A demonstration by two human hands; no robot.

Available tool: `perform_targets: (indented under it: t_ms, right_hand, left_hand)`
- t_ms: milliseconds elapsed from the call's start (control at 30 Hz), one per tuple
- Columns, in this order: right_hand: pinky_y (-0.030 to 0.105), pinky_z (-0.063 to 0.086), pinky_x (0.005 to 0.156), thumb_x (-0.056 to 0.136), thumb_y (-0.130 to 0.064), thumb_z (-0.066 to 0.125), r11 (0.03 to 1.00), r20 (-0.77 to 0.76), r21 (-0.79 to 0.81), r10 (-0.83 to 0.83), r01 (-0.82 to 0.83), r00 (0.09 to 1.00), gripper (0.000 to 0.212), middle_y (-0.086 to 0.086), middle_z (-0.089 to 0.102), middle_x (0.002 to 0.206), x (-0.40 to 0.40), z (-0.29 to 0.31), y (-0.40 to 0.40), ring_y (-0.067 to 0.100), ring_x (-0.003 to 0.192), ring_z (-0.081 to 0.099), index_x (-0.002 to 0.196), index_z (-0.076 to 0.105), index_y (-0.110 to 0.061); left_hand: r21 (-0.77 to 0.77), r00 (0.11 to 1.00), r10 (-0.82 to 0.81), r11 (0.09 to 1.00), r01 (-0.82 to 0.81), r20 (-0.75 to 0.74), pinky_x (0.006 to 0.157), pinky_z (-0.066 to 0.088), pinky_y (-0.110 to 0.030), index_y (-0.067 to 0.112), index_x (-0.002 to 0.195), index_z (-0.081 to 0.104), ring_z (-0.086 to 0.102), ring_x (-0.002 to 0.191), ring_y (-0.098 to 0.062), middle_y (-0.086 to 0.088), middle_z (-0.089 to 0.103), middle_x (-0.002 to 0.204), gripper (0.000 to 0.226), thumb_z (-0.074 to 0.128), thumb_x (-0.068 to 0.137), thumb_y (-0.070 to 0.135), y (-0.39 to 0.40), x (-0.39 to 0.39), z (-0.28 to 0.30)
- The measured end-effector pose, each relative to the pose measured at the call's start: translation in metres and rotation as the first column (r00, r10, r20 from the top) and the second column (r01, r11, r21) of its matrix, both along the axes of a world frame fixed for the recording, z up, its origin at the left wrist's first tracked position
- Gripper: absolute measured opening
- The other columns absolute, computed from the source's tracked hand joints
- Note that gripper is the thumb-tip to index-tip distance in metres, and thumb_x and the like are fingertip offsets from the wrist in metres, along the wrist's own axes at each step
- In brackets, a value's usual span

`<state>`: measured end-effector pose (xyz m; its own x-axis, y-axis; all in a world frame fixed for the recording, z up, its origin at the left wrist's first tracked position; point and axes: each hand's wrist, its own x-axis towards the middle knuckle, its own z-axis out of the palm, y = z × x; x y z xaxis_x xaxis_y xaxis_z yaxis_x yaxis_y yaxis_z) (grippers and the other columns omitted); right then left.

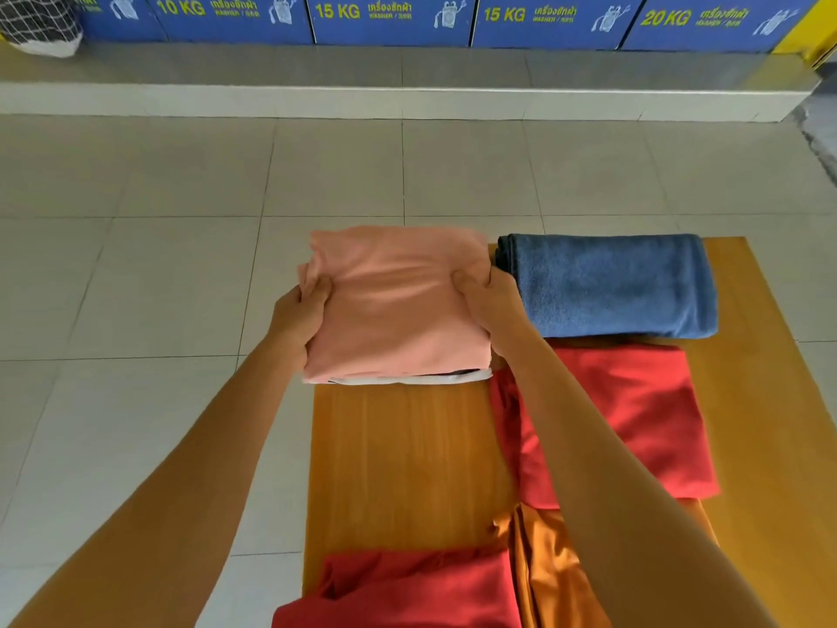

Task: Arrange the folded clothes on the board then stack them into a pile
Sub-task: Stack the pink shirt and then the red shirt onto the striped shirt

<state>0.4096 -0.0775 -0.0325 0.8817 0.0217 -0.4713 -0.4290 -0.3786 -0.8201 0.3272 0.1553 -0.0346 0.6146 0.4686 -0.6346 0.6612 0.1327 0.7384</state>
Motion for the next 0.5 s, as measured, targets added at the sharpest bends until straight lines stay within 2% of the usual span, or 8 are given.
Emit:
perform_targets:
  t_ms: [100, 167, 233, 300, 333, 433, 500]
  right_hand:
    - [0.048, 0.055, 0.094, 0.088, -0.042, 0.067, 1.0, -0.008, -0.013, -0.017, 0.017, 1.0, 0.052, 0.003, 0.069, 0.112, -0.002, -0.001, 0.0, 0.027, 0.104, 0.065, 0.129, 0.06, -0.011]
    - [0.041, 0.055, 0.087, 0.088, -0.046, 0.065, 0.996, 0.023, -0.084, -0.024, 0.026, 0.999, 0.051, 0.001, 0.068, 0.107, -0.01, 0.002, -0.002, 0.023, 0.097, 0.065, 0.125, 0.061, -0.011]
    - [0.031, 0.048, 0.076, 0.091, -0.044, 0.062, 0.975, 0.152, -0.216, -0.021, 0.054, 0.988, 0.042, -0.003, 0.067, 0.099, -0.026, 0.013, -0.009, 0.016, 0.087, 0.061, 0.118, 0.063, -0.011]
    - [0.025, 0.044, 0.075, 0.093, -0.04, 0.061, 0.946, 0.258, -0.3, -0.04, 0.12, 0.965, 0.036, -0.005, 0.069, 0.099, -0.053, 0.025, -0.022, 0.012, 0.089, 0.061, 0.117, 0.065, -0.013]
    - [0.025, 0.046, 0.075, 0.092, -0.039, 0.061, 0.939, 0.277, -0.312, -0.055, 0.143, 0.959, 0.034, -0.006, 0.072, 0.1, -0.07, 0.031, -0.03, 0.012, 0.091, 0.065, 0.115, 0.067, -0.015]
    - [0.041, 0.061, 0.077, 0.086, -0.043, 0.059, 0.936, 0.248, -0.315, -0.077, 0.156, 0.966, 0.026, -0.007, 0.077, 0.086, -0.129, 0.04, -0.058, 0.016, 0.08, 0.074, 0.097, 0.071, -0.023]
    - [0.047, 0.062, 0.072, 0.085, -0.041, 0.059, 0.933, 0.153, -0.34, -0.069, 0.118, 0.986, 0.024, -0.004, 0.075, 0.069, -0.176, 0.043, -0.078, 0.018, 0.066, 0.075, 0.08, 0.07, -0.02]
  left_hand:
    - [0.044, 1.0, -0.028, 0.999, 0.028, 0.001, 0.098, 0.05, -0.047, 0.02, 0.128, 0.056, 0.061, 0.106, -0.028, -0.004, 0.062, 0.119, 0.061, 0.056, 0.084, 0.063, 0.007, -0.006, 0.003]
    - [0.099, 0.999, -0.051, 0.994, 0.052, -0.012, 0.098, 0.051, -0.049, 0.018, 0.133, 0.053, 0.06, 0.11, -0.028, -0.003, 0.06, 0.126, 0.066, 0.056, 0.084, 0.062, 0.01, -0.02, 0.007]
    - [0.146, 0.999, -0.037, 0.988, 0.041, -0.027, 0.096, 0.052, -0.049, 0.021, 0.14, 0.046, 0.058, 0.116, -0.029, -0.004, 0.054, 0.138, 0.068, 0.058, 0.084, 0.057, 0.01, -0.043, 0.012]
    - [0.163, 0.998, -0.044, 0.985, 0.053, -0.054, 0.091, 0.055, -0.047, 0.025, 0.144, 0.037, 0.057, 0.12, -0.028, -0.004, 0.049, 0.143, 0.068, 0.062, 0.086, 0.05, 0.004, -0.08, 0.019]
    - [0.168, 0.996, -0.05, 0.984, 0.061, -0.07, 0.089, 0.056, -0.045, 0.027, 0.143, 0.037, 0.058, 0.118, -0.027, -0.003, 0.05, 0.14, 0.065, 0.063, 0.087, 0.047, -0.001, -0.103, 0.02]
    - [0.193, 0.98, -0.109, 0.971, 0.141, -0.167, 0.085, 0.059, -0.043, 0.025, 0.133, 0.046, 0.064, 0.104, -0.02, -0.004, 0.06, 0.124, 0.053, 0.064, 0.088, 0.045, -0.022, -0.18, 0.023]
    - [0.158, 0.935, -0.197, 0.955, 0.251, -0.296, 0.087, 0.058, -0.047, 0.021, 0.131, 0.047, 0.066, 0.097, -0.02, -0.007, 0.062, 0.119, 0.062, 0.062, 0.084, 0.059, -0.036, -0.233, 0.022]
